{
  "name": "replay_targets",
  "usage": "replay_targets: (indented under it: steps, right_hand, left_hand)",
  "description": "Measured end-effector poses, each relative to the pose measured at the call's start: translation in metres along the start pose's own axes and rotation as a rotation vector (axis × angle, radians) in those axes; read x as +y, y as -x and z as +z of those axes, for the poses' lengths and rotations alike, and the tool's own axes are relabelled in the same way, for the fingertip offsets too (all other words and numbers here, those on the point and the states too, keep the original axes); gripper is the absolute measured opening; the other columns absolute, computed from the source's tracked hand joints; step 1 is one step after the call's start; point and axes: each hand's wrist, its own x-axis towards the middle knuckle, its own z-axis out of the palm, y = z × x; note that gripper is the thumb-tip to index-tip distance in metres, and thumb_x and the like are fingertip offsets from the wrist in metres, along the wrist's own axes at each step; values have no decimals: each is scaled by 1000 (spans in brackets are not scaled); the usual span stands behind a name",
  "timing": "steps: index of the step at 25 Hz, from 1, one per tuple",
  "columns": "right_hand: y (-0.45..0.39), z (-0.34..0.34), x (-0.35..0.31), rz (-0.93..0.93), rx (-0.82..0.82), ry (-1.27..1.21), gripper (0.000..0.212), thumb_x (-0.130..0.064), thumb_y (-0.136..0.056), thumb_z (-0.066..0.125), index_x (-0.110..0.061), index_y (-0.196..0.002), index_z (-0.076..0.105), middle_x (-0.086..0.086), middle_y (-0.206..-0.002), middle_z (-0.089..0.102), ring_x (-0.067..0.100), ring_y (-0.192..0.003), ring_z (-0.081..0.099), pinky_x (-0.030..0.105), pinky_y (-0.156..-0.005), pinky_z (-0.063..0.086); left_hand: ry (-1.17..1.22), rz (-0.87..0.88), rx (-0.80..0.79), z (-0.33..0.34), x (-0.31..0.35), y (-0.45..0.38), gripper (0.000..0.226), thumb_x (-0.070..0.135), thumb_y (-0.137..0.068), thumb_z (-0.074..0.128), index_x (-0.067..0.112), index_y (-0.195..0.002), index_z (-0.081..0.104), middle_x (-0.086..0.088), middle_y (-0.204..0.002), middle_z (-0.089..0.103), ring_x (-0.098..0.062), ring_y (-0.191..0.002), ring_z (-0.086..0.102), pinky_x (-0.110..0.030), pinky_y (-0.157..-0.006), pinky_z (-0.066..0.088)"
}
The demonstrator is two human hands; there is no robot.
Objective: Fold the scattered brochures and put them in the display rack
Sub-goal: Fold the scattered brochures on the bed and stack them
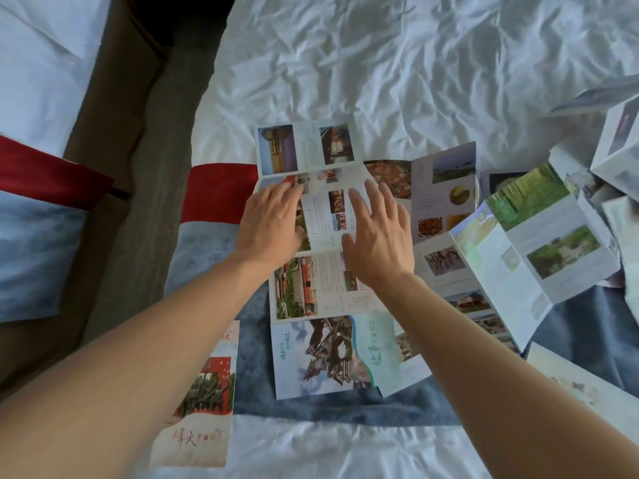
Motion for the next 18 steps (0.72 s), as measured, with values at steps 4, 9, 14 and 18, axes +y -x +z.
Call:
replay_targets:
  steps: [4, 9, 14, 18]
  right_hand:
    - [-24, -5, -8, -108, -44, 72, 58, -22, -93, 57, -21, -148, 38, 7, -151, 42, 31, -148, 23, 54, -121, 10]
    - [-32, -9, -30, -201, -11, 116, 20, -2, -85, 56, -12, -96, 69, 10, -100, 68, 35, -103, 60, 50, -111, 27]
    - [-24, -35, -34, -166, 55, 27, 10, -2, -83, 58, -9, -85, 65, 8, -83, 64, 32, -81, 58, 35, -66, 32]
    - [-11, -75, -36, -138, 110, -17, 12, -5, -80, 55, -9, -84, 66, 8, -83, 65, 33, -83, 59, 35, -67, 37]
  left_hand:
    - [37, -2, 32, 4, 1, 6, 47, 11, -79, 70, 10, -124, 58, -8, -117, 65, -29, -107, 60, -41, -95, 41]
    - [67, -1, 80, -8, -2, 7, 19, 8, -82, 65, 14, -100, 68, -2, -95, 69, -25, -87, 61, -36, -80, 40]
    - [62, -136, -8, -29, -14, 22, 57, 28, -82, 73, 9, -131, 50, -10, -126, 56, -30, -115, 54, -41, -91, 45]
    - [129, -283, -94, -57, -13, 40, 96, 34, -81, 75, 5, -151, 16, -18, -150, 36, -37, -135, 39, -48, -96, 47]
